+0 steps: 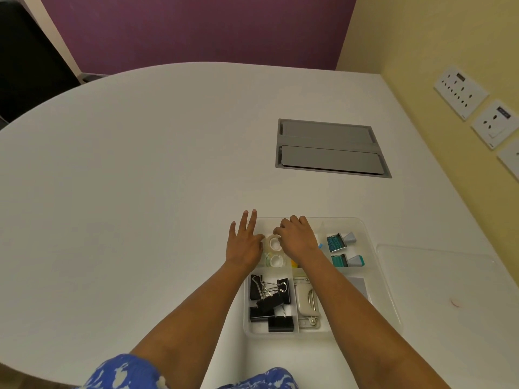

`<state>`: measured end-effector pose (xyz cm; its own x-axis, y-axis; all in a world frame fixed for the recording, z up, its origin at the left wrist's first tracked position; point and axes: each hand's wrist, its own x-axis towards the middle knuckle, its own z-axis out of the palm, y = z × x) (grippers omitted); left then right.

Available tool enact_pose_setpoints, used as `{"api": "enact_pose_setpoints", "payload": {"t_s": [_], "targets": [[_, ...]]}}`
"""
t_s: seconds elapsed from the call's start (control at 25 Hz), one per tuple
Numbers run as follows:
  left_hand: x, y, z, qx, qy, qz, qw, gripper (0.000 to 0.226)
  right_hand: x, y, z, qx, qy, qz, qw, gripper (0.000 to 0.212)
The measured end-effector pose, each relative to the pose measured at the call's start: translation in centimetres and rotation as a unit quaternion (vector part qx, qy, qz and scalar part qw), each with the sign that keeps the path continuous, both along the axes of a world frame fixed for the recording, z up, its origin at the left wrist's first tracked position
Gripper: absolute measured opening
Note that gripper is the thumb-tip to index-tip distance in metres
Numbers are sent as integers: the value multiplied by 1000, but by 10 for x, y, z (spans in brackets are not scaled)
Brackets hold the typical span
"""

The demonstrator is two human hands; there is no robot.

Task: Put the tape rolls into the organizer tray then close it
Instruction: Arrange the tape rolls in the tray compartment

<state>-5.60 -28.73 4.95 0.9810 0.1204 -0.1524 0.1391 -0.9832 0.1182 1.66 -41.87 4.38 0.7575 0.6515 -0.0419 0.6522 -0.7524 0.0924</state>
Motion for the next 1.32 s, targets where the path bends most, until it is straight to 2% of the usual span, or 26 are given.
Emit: {"api": "enact_pose_setpoints", "payload": {"t_s": [0.08, 0.24, 0.32, 0.44, 0.68, 0.96, 1.32], "targets": [[-2, -2, 1, -8, -9, -2, 1000, 33, -2, 2, 2, -2, 18, -2, 1000, 32], [-6, -4, 5, -19, -26, 2, 999, 31, -7, 7, 9, -14, -5, -8, 1000, 37], [-8, -3, 7, -13, -27, -1, 1000, 33, -7, 9, 7, -28, 38, -9, 999, 33], [-7, -2, 8, -5, -22, -5, 1000, 37, -12, 13, 13, -34, 12, -12, 999, 39], [3, 0, 7, 12, -27, -14, 999, 28, -14, 14, 15, 9, -42, -34, 999, 44], [19, 3, 8, 42, 17, -50, 998, 43, -6, 13, 19, 60, -98, -70, 991, 24], [27, 2, 7, 51, 29, -36, 998, 50, -3, 10, 24, 73, -114, -45, 990, 27]]}}
